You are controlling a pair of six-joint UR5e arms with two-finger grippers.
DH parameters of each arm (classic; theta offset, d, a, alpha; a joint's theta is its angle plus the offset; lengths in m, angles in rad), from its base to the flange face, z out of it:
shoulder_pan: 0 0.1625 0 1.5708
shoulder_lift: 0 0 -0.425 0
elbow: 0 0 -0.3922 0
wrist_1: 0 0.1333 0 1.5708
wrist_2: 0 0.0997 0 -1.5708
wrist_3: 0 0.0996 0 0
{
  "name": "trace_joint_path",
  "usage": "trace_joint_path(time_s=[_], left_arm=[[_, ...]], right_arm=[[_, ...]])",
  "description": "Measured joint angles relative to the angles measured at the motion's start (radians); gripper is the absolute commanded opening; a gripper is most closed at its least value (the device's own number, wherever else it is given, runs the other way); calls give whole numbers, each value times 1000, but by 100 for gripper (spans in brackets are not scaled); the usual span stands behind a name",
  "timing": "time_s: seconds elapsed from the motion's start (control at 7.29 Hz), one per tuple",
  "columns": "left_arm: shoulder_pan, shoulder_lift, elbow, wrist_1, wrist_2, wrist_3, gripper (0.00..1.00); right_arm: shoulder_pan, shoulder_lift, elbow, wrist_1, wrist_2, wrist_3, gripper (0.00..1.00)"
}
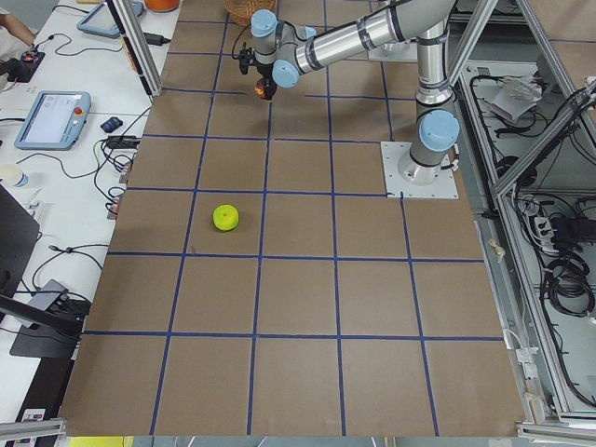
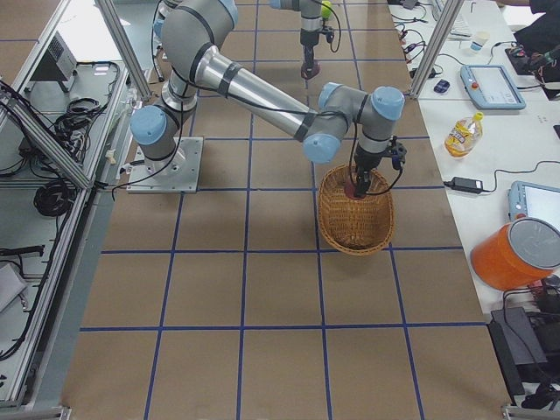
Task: Put all apples into basket
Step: 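Carry pink-red apple into basket with right gripper while left lifts dark apple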
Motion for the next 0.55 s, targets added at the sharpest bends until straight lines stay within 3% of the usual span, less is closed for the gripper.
trace_joint_path(time_s=[0.14, 0.41, 0.55], left_arm=[[-31, -29, 4, 50, 19, -5, 100], [-58, -73, 5, 162, 39, -12, 100], [-59, -70, 7, 180, 41, -12, 100]], right_arm=[[-33, 27, 0, -17, -4, -29, 0], [-76, 83, 3, -79, -9, -61, 0], [-90, 104, 5, -99, -9, -69, 83]])
